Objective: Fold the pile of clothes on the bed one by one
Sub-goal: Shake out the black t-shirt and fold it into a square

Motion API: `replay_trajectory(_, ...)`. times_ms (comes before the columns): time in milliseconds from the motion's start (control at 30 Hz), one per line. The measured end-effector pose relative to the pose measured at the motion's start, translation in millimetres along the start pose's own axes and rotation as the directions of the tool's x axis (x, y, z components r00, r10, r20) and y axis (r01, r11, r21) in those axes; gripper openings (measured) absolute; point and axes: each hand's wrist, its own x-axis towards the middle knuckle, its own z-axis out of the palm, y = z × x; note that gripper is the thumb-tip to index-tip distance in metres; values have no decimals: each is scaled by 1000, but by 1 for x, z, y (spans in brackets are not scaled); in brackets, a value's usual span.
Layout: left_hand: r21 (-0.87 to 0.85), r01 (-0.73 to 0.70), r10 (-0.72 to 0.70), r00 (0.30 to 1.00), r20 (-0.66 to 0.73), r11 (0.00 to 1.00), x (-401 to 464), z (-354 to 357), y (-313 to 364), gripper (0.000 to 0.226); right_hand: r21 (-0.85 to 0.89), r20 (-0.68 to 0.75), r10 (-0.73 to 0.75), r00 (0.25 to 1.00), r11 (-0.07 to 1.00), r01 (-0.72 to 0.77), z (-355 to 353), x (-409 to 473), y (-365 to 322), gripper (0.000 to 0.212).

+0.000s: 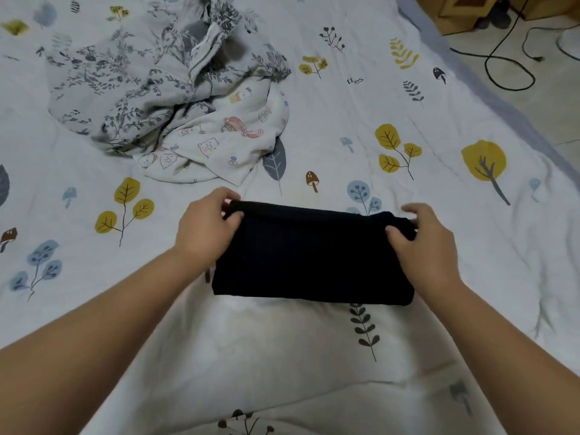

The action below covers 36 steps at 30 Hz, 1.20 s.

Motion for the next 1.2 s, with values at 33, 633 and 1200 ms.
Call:
replay_trajectory(33,26,15,-13,997,-76,1000,0,8,4,32,-21,-56,14,998,1000,-15,7,3,-3,46)
replay_trajectory(633,546,-371,246,925,290,751,-25,83,-9,65,-599,292,-244,925,707,376,69,1,15,67)
replay_trajectory(1200,-391,482,-432,876,215,784,-26,52,-4,49,-111,220,293,930,955,-275,30,2,10,26)
